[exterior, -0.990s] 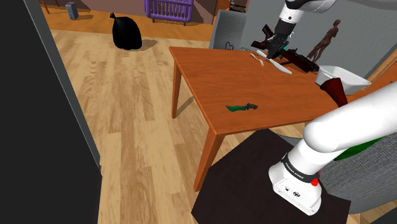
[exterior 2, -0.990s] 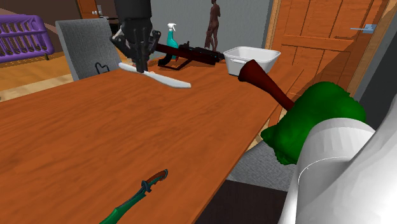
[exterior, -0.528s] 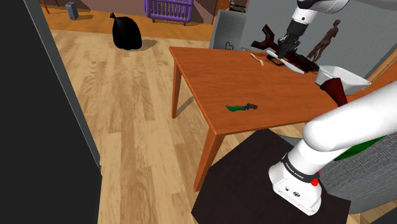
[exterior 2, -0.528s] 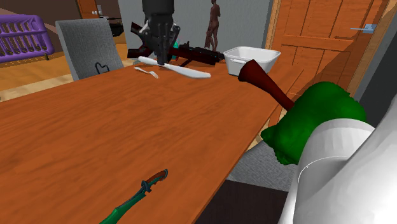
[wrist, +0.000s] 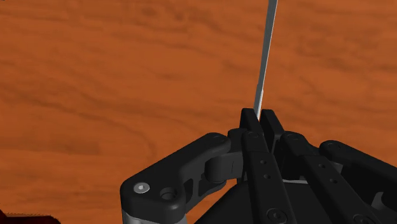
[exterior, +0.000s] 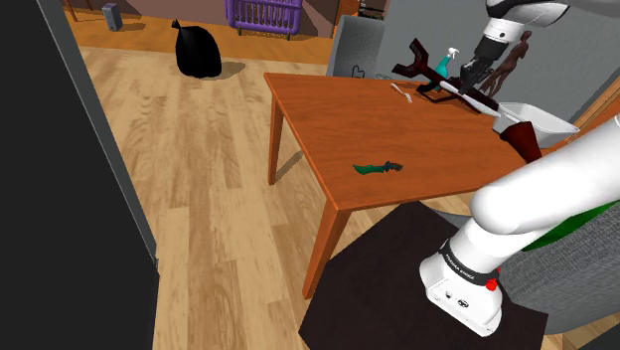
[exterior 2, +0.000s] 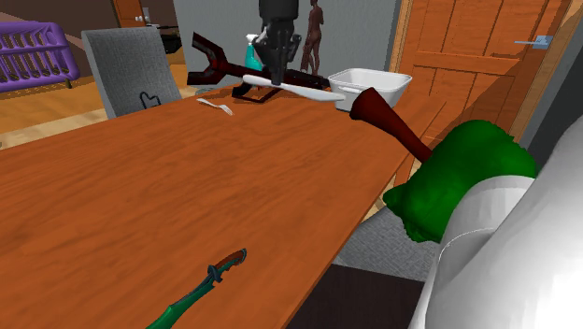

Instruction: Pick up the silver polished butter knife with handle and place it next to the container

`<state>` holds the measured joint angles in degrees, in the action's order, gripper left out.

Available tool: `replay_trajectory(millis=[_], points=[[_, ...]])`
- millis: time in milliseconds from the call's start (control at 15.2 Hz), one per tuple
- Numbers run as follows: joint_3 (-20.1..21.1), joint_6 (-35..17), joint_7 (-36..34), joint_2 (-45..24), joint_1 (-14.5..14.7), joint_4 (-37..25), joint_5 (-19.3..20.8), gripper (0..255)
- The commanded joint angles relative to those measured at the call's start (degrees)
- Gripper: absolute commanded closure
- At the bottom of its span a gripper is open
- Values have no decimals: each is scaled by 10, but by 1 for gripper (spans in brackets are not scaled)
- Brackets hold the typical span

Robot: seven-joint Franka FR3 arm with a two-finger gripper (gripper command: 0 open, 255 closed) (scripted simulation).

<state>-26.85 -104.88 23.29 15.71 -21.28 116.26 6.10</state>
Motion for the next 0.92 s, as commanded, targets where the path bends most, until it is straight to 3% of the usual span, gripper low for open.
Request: replay_trajectory(millis=[0,462,858], points=[[-21,6,33,-17,-8,-23,-4,255],[-98,14,156,-104,-39,-109,-46,255],[-152,37,273,-216,-89,-215,-123,255]])
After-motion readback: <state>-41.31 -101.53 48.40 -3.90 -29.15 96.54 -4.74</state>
